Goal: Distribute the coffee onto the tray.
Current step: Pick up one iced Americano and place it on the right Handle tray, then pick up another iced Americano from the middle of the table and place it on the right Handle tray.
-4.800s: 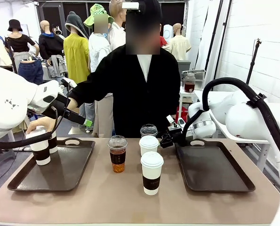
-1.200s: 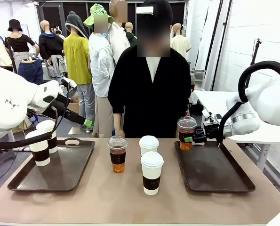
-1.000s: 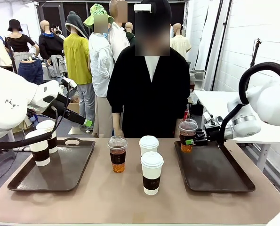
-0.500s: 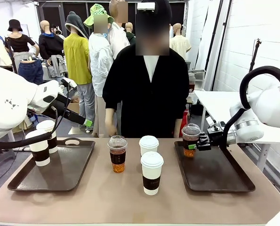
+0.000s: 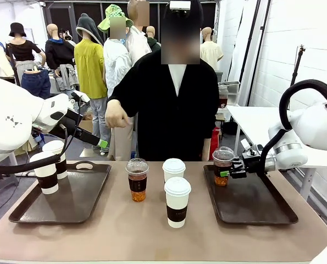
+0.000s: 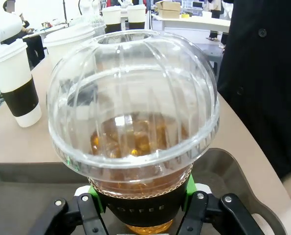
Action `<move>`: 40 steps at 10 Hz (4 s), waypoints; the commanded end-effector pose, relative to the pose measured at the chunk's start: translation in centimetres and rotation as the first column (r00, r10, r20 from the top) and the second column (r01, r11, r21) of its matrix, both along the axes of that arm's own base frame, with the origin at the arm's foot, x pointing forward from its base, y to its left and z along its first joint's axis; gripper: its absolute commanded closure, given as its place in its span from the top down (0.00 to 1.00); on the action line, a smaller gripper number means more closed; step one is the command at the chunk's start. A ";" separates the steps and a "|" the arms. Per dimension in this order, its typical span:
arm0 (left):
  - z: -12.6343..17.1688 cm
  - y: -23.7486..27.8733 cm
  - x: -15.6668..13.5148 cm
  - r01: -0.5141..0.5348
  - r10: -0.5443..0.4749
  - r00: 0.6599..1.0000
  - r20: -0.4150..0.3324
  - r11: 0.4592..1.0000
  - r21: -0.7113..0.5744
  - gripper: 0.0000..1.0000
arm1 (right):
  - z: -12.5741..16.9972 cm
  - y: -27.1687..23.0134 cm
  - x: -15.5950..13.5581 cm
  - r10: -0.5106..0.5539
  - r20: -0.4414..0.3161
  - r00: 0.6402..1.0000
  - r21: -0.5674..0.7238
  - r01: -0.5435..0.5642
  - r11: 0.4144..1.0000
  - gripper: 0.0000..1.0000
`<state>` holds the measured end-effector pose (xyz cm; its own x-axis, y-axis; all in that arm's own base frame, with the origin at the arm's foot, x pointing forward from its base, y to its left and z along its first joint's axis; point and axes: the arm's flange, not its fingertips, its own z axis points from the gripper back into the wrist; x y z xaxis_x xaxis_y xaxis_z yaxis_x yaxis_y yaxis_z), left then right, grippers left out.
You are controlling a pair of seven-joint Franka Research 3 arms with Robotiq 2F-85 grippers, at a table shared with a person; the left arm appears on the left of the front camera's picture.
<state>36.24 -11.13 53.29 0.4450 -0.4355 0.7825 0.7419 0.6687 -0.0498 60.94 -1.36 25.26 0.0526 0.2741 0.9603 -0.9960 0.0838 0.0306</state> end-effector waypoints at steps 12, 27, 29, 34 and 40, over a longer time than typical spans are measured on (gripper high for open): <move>-0.1 0.1 0.0 0.002 -0.002 1.000 -0.006 1.000 -0.003 1.00 | 0.1 -2.9 -1.7 -0.085 -0.079 0.993 0.047 0.089 0.995 1.00; -0.1 0.1 0.0 0.002 -0.002 1.000 -0.006 1.000 -0.003 1.00 | -0.1 -6.9 -4.0 -0.169 -0.084 0.982 0.023 0.171 0.985 1.00; -0.1 0.1 0.0 0.002 -0.002 1.000 -0.006 1.000 -0.003 1.00 | 0.4 -7.8 -6.0 -0.199 -0.091 0.976 0.019 0.202 0.979 1.00; -0.1 0.1 0.0 0.002 -0.002 1.000 -0.006 1.000 -0.003 1.00 | 0.6 -5.6 -11.4 -0.179 -0.079 0.981 0.039 0.182 0.983 1.00; -0.1 0.1 0.0 0.002 -0.002 1.000 -0.006 1.000 -0.003 1.00 | 0.8 0.6 -14.7 -0.138 -0.067 0.988 0.045 0.141 0.989 1.00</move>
